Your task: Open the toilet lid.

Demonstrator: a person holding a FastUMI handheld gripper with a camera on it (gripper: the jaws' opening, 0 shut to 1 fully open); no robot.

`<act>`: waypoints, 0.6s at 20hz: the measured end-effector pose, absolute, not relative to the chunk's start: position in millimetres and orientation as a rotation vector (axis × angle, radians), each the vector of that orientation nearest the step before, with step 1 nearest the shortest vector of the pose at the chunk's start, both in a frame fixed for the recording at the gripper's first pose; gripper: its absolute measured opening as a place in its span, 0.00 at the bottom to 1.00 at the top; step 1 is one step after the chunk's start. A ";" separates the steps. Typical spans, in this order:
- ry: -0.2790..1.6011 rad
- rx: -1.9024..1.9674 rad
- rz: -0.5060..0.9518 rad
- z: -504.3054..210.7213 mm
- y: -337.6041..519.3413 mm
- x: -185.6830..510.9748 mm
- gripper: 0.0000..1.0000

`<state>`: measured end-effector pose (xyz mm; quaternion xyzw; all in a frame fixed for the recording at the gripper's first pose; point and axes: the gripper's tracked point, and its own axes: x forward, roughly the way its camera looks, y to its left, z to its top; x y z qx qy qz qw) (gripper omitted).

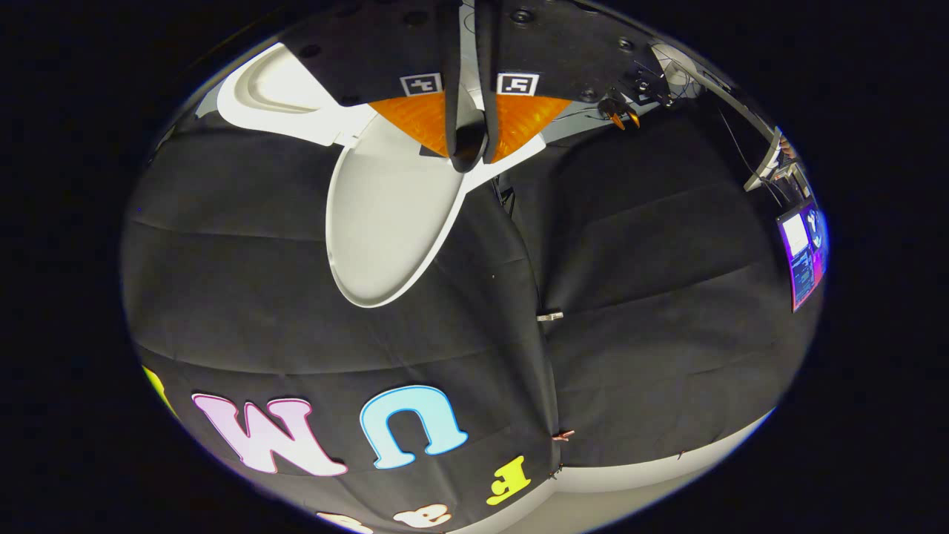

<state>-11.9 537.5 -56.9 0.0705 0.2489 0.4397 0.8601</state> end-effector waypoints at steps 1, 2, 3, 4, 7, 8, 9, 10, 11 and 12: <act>0.524 0.144 0.939 -55.8 545.9 -15.0 0.12; 0.526 0.130 0.953 -56.3 555.4 -18.2 0.13; 0.506 0.123 0.973 -56.0 563.2 -18.1 0.17; 0.511 0.136 1.012 -57.2 573.3 -23.2 0.21; 0.507 0.124 1.021 -64.8 588.6 -21.1 0.53; 0.507 0.126 1.018 -67.9 590.7 -19.4 0.64; 0.509 0.145 1.023 -66.1 592.8 -21.1 0.75; 0.511 0.160 1.023 -63.6 594.0 -20.7 0.85; 0.504 0.175 1.026 -63.3 593.6 -22.8 0.96; 0.498 0.173 1.022 -62.6 592.4 -22.1 0.96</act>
